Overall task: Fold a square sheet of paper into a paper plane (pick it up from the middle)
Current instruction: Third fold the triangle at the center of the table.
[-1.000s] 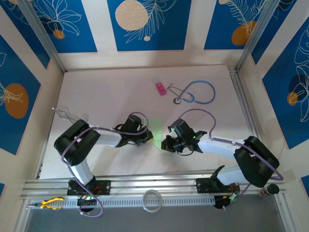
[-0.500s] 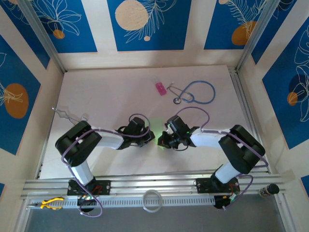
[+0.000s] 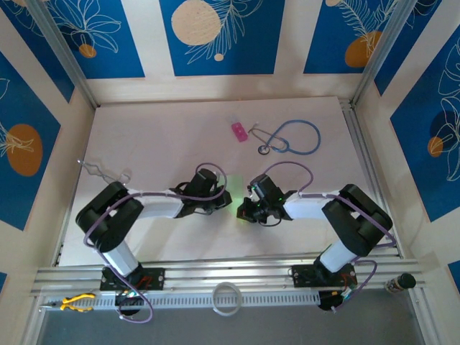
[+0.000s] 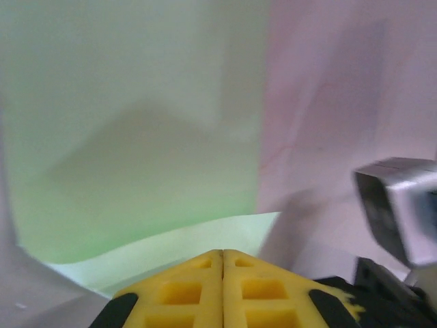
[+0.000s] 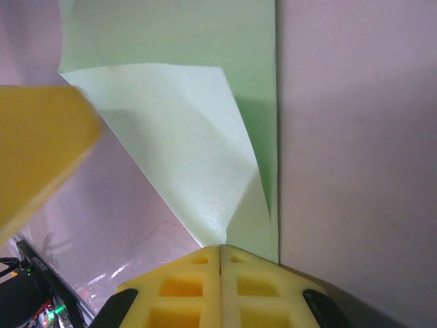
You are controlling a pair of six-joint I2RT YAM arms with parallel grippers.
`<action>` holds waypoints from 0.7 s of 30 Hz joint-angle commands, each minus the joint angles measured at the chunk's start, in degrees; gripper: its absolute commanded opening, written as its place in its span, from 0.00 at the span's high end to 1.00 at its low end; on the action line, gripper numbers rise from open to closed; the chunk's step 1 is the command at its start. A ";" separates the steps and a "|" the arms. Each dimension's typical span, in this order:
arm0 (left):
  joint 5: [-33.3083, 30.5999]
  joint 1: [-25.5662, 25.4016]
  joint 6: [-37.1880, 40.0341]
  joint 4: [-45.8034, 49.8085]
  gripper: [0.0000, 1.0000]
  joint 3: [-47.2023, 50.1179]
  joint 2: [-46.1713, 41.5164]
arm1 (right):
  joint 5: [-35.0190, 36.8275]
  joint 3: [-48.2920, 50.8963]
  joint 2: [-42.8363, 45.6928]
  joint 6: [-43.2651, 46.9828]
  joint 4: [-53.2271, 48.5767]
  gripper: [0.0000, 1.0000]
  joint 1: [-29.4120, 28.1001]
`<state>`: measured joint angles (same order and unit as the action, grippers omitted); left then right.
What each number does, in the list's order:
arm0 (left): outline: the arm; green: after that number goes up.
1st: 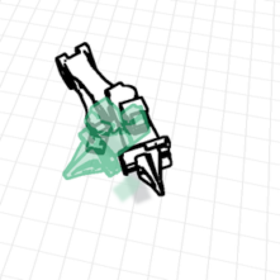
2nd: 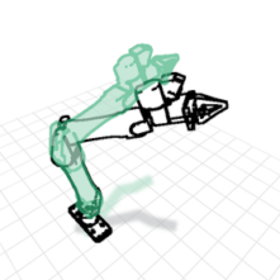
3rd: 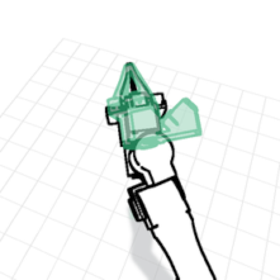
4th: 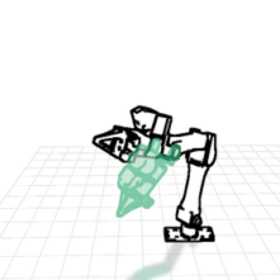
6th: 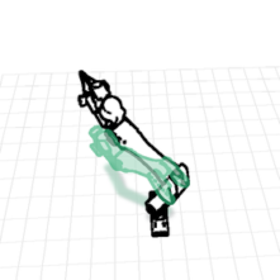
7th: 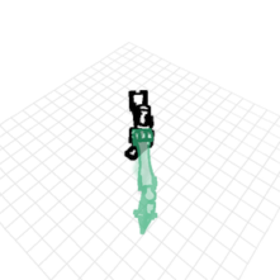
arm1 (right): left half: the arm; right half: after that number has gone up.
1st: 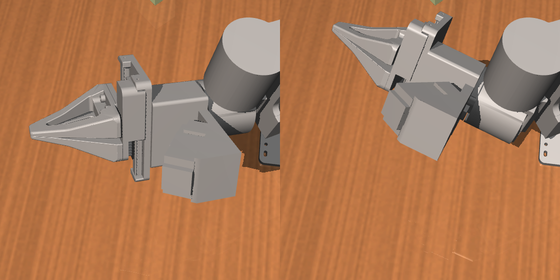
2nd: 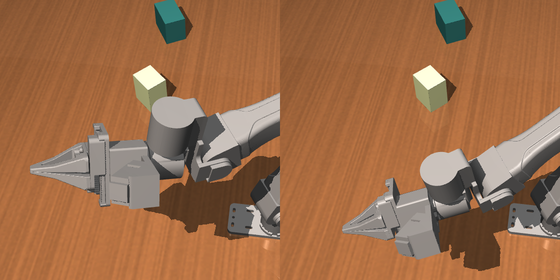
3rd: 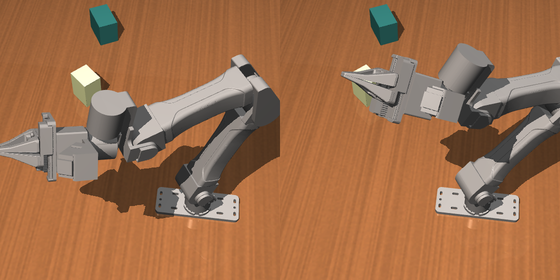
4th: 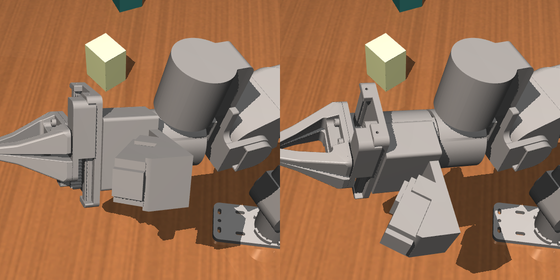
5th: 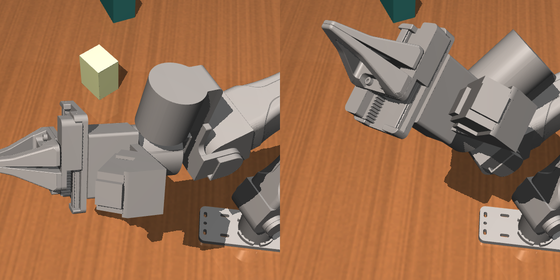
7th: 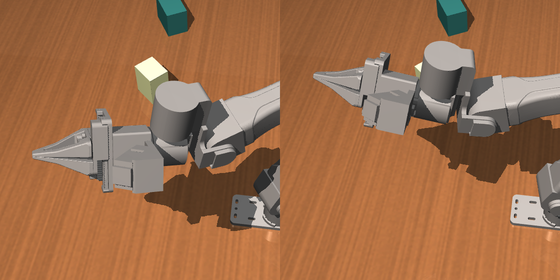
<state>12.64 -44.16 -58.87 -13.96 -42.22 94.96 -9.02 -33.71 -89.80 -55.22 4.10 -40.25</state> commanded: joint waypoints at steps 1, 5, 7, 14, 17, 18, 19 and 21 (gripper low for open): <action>3.11 0.39 6.33 4.28 0.93 -2.13 -2.84 | 1.91 1.16 -0.80 -0.78 -4.73 0.97 0.04; 7.13 0.13 5.18 1.67 0.98 0.56 -2.53 | 2.07 0.62 -0.99 -1.13 -5.24 0.97 0.00; 8.54 0.13 5.04 0.85 0.99 1.15 -1.68 | 2.12 0.67 -0.99 -1.38 -5.30 0.98 0.01; 10.30 0.06 5.10 -1.43 1.00 0.23 2.28 | 2.16 0.69 -1.59 -1.53 -5.67 0.98 0.08; 10.16 0.07 5.32 -1.35 0.99 -0.19 4.02 | 2.07 0.45 -1.95 -1.46 -5.91 0.98 0.13; 10.00 0.13 5.50 -1.04 0.99 -0.39 4.48 | 2.14 0.55 -1.96 -1.49 -5.94 0.98 0.08; 9.65 0.20 5.73 -0.53 0.99 -0.50 4.83 | 2.14 0.53 -1.96 -1.49 -6.01 0.98 0.08; 8.51 0.77 6.74 0.50 0.99 -0.39 5.28 | 2.16 0.45 -2.05 -1.32 -6.29 0.98 0.08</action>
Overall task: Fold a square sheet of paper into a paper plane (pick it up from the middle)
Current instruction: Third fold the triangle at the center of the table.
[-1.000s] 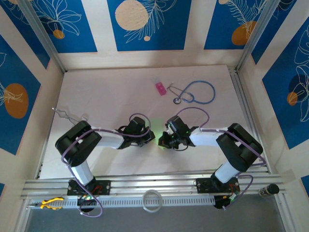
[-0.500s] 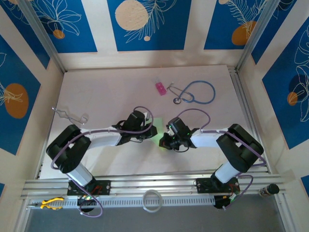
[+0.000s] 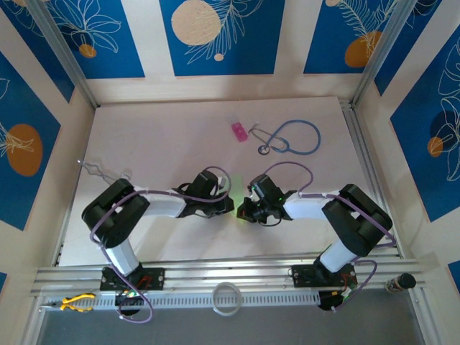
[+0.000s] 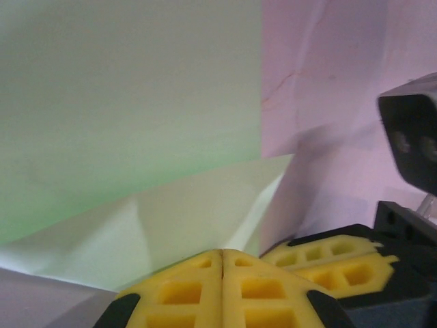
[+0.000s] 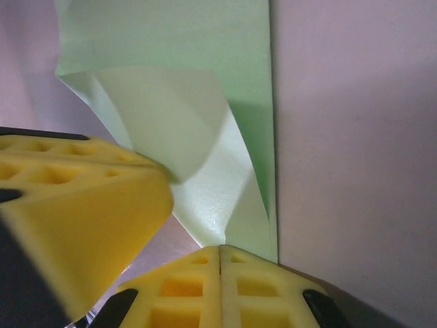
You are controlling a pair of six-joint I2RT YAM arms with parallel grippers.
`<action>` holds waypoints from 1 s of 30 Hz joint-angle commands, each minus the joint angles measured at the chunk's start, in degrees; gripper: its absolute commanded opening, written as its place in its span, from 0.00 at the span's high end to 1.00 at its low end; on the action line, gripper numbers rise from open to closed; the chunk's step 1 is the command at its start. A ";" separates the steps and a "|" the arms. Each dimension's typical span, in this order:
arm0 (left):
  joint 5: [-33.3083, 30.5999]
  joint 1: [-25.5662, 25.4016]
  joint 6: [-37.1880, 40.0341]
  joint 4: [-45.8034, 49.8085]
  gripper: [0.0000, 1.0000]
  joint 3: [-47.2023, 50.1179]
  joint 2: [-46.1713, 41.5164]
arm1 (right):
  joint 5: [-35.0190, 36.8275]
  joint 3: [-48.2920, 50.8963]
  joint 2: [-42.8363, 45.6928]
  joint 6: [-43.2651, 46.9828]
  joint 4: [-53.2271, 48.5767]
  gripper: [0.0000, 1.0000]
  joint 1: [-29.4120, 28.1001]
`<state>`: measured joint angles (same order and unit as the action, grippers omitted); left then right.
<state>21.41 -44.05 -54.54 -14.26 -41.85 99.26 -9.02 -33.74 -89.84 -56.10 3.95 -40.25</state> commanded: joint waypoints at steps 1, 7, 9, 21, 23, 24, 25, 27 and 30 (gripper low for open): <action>-1.03 1.12 2.94 1.26 1.00 -0.58 1.14 | 2.16 0.36 -1.98 -0.21 -6.39 0.98 0.08; 0.86 5.51 5.15 0.80 1.00 0.01 2.86 | 2.82 -0.09 -2.98 0.56 -8.16 0.98 -0.03; 1.25 6.78 5.87 1.29 1.00 -0.25 2.93 | 3.04 0.07 -3.21 0.55 -8.42 0.98 -0.05; 3.30 14.59 7.50 1.08 1.00 1.66 2.47 | 3.26 -0.74 -4.29 1.08 -9.68 0.99 -0.53; 3.67 15.50 7.91 1.18 0.99 1.81 2.47 | 3.38 -0.74 -4.29 1.08 -9.71 0.99 -0.53; 3.77 15.88 8.14 1.25 1.00 1.92 2.43 | 3.38 -0.80 -4.29 1.14 -9.75 0.99 -0.54; 3.83 16.12 8.28 1.35 1.00 1.94 2.41 | 3.39 -0.85 -4.24 1.12 -9.78 0.99 -0.61; 4.23 16.52 8.31 1.77 1.00 1.87 2.26 | 3.39 -0.83 -4.11 1.18 -9.88 0.99 -0.62; 4.43 16.81 9.00 3.10 0.99 1.47 0.99 | 3.54 -0.81 -3.72 1.23 -9.99 0.99 -0.62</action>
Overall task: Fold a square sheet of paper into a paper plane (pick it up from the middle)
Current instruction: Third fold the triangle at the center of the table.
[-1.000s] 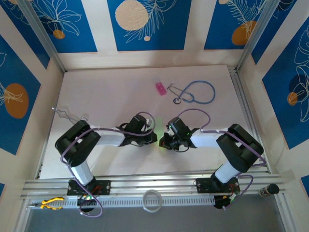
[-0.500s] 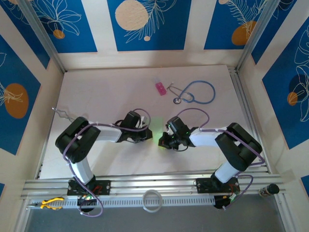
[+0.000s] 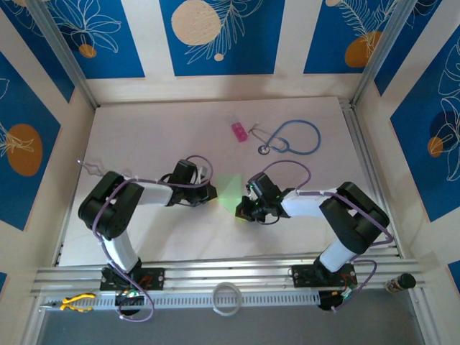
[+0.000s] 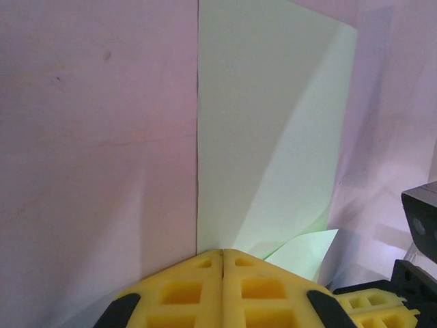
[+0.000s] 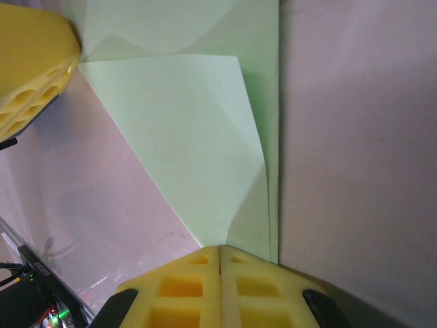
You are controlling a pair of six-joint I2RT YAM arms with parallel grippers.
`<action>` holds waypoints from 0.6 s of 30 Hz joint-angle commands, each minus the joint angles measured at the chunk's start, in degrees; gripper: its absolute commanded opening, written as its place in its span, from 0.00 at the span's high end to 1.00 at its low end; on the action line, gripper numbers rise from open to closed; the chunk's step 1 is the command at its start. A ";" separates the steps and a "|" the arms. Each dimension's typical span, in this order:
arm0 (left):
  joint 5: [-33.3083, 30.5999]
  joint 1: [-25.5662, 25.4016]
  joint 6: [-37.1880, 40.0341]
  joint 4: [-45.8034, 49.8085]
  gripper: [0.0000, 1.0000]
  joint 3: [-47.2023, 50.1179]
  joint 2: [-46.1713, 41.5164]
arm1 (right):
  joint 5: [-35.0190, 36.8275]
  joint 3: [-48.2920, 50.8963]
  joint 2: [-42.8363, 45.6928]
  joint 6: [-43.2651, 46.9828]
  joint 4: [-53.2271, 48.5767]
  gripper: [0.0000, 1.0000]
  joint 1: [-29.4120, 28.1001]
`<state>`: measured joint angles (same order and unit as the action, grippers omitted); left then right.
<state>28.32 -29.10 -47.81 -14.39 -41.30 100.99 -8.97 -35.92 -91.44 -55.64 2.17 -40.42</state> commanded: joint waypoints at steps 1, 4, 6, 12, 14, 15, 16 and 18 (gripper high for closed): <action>-2.48 1.89 2.50 3.78 0.99 0.87 -1.51 | 3.52 1.27 -2.15 0.81 -8.15 0.99 -0.46; -2.91 1.87 2.29 4.64 0.98 0.74 -4.20 | 3.22 1.20 -2.16 0.81 -7.67 0.99 -0.47; -2.96 1.77 1.58 4.65 0.97 0.74 -6.15 | 3.09 0.92 -2.34 0.87 -7.56 0.99 -0.52; -0.40 0.80 -1.23 0.37 0.96 1.81 -8.54 | 3.17 0.46 -2.58 0.99 -7.75 0.99 -0.77; 1.10 -0.38 -1.84 -1.85 0.96 1.88 -7.94 | 3.19 0.45 -2.60 1.00 -7.94 0.99 -0.80; 1.43 -0.89 -1.80 -2.23 0.96 1.71 -7.54 | 3.26 0.46 -2.60 1.02 -7.89 0.99 -0.80; 1.65 -1.60 -1.67 -2.62 0.96 1.53 -7.16 | 3.35 0.46 -2.47 0.98 -8.06 0.99 -0.80; 2.28 -2.76 -1.33 -3.08 0.96 1.15 -6.11 | 3.34 0.49 -2.51 0.98 -8.06 0.99 -0.80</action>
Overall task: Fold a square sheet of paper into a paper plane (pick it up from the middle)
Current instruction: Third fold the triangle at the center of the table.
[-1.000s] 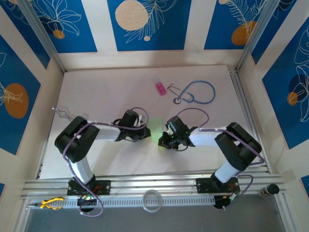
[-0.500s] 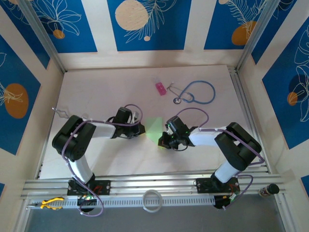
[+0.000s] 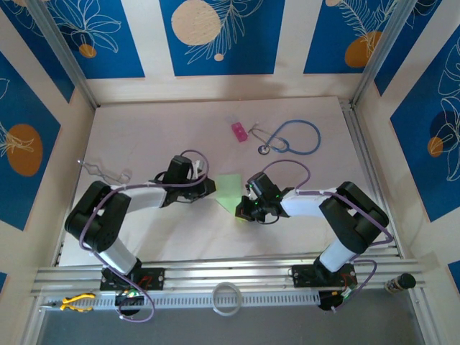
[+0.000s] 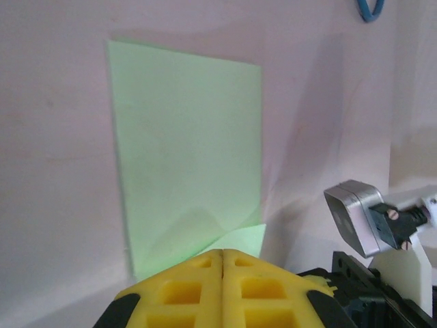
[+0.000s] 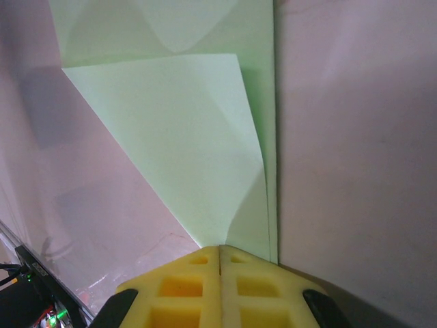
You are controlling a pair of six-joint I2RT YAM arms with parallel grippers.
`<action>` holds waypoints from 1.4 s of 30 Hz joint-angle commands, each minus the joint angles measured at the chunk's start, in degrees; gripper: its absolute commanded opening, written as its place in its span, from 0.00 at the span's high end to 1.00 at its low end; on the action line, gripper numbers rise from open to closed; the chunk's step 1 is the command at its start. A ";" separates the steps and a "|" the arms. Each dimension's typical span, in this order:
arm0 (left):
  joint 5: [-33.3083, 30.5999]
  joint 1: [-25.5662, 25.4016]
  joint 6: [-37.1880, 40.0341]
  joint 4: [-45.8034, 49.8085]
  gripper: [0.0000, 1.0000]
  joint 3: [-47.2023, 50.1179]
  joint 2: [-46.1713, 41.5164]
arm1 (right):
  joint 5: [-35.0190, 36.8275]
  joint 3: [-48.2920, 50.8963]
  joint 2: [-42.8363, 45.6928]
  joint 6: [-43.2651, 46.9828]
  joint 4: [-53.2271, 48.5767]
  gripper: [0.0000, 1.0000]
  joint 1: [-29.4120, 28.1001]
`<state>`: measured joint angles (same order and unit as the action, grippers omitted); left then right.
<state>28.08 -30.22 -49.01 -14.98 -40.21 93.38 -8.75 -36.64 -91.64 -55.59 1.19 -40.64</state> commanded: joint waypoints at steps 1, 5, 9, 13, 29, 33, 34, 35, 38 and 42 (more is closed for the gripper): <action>2.70 -2.14 -0.03 -2.66 0.96 -0.12 2.10 | 3.13 1.22 -2.32 1.06 -7.07 0.99 -0.58; 3.00 -3.59 -0.03 -3.93 0.96 -0.23 4.88 | 3.08 1.16 -2.48 1.10 -7.12 0.99 -0.67; 1.56 -3.62 1.27 -4.88 0.96 0.68 6.84 | 3.09 1.00 -2.66 0.99 -7.19 0.99 -0.75; -2.75 -2.75 3.84 -3.20 0.96 2.27 7.77 | 3.26 0.52 -2.50 1.41 -8.04 0.99 -0.75; -4.88 0.29 3.40 3.30 0.95 1.30 -0.83 | 3.69 0.44 -1.87 1.70 -8.64 0.99 -0.89; -3.97 -0.18 2.86 3.57 0.94 0.93 -3.02 | 3.81 0.19 -1.97 1.68 -8.90 0.99 -1.03; -3.51 -0.44 2.87 3.49 0.94 0.79 -3.04 | 3.90 0.17 -1.84 1.76 -9.01 0.99 -1.02; -2.86 -0.70 2.87 3.28 0.94 0.66 -2.90 | 4.04 0.17 -1.84 1.80 -9.17 0.99 -1.10; -0.77 -1.41 2.27 1.85 0.94 0.33 -1.30 | 4.23 0.26 -1.70 1.57 -9.31 0.99 -1.11; 1.28 -2.50 0.90 -1.39 0.94 0.09 1.24 | 4.27 0.23 -1.59 1.74 -9.28 0.99 -1.11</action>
<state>26.48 -31.68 -47.11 -14.59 -38.94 92.90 -7.49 -37.67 -91.72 -54.50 -0.71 -41.23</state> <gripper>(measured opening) 0.063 0.056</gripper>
